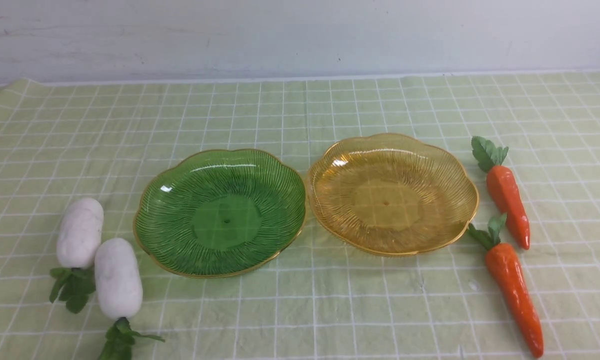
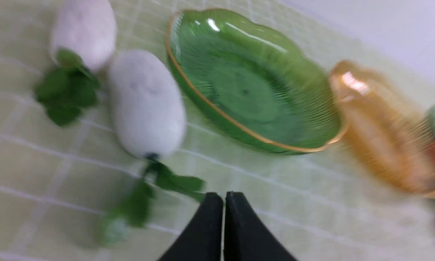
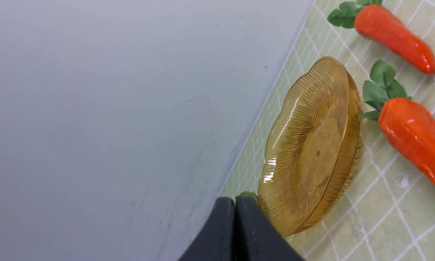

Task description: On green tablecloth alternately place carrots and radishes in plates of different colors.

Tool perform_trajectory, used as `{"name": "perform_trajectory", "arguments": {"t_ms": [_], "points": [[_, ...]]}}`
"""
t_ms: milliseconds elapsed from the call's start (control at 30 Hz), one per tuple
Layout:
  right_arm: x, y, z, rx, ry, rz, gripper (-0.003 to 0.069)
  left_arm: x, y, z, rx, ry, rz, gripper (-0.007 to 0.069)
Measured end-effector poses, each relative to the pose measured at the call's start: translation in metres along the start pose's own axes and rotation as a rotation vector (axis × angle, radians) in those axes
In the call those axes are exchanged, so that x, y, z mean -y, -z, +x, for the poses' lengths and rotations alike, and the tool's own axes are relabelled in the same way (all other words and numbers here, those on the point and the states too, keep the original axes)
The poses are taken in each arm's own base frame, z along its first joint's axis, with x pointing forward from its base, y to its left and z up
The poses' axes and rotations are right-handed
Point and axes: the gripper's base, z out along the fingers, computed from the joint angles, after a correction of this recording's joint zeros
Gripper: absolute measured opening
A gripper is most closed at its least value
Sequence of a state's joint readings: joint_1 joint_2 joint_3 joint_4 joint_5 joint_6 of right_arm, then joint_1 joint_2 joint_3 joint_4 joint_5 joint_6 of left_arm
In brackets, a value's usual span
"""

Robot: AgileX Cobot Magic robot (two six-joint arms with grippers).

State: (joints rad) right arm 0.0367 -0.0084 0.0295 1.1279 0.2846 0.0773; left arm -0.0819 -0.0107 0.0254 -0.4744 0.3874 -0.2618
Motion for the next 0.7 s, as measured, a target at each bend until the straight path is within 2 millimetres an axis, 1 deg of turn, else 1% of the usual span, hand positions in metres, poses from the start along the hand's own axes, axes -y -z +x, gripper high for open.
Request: {"name": "perform_trajectory", "arguments": {"t_ms": [67,133,167,200,233,300,333,367,400,433,533,567,633,700], "points": [[-0.003,0.000,-0.002,0.012,0.071,-0.008,-0.0013,0.005,0.000,0.001,-0.018,0.234,0.057,-0.0008],[-0.019,0.003,-0.009,0.054,0.219,-0.050,-0.0013,0.010,0.001,0.001,-0.035,0.418,0.111,-0.0008],[-0.022,0.004,-0.011,0.062,0.248,-0.059,-0.0013,0.011,0.001,0.001,-0.036,0.429,0.114,-0.0008],[-0.034,0.007,-0.017,0.098,0.340,-0.087,-0.0013,0.012,0.001,0.001,-0.042,0.484,0.132,-0.0008],[-0.042,0.009,-0.020,0.120,0.401,-0.104,-0.0013,0.013,0.001,0.001,-0.044,0.509,0.141,-0.0008],[-0.058,0.013,-0.027,0.160,0.523,-0.128,-0.0013,0.014,0.001,0.000,-0.042,0.534,0.150,-0.0008],[-0.067,0.013,-0.031,0.172,0.611,-0.128,-0.0013,0.014,0.001,-0.001,-0.031,0.546,0.155,-0.0008],[-0.071,0.011,-0.033,0.169,0.666,-0.116,-0.0013,0.014,0.001,-0.001,-0.025,0.547,0.156,-0.0008],[-0.075,0.004,-0.035,0.137,0.720,-0.082,-0.0013,0.013,0.001,-0.002,-0.016,0.547,0.157,-0.0008],[-0.075,0.003,-0.035,0.130,0.728,-0.076,-0.0013,0.013,0.001,-0.002,-0.013,0.544,0.156,-0.0008],[-0.074,-0.028,-0.034,-0.078,0.847,0.053,-0.0013,0.013,0.001,-0.003,0.003,0.491,0.154,-0.0008],[-0.071,-0.033,-0.034,-0.108,0.849,0.074,-0.0013,0.013,0.001,-0.003,0.003,0.486,0.154,-0.0008],[-0.064,-0.058,-0.031,-0.325,0.904,0.178,-0.0012,0.013,0.001,-0.003,0.007,0.437,0.153,-0.0008],[-0.054,-0.079,-0.028,-0.513,0.906,0.271,-0.0011,0.013,0.001,-0.003,0.010,0.400,0.152,-0.0008]]}}
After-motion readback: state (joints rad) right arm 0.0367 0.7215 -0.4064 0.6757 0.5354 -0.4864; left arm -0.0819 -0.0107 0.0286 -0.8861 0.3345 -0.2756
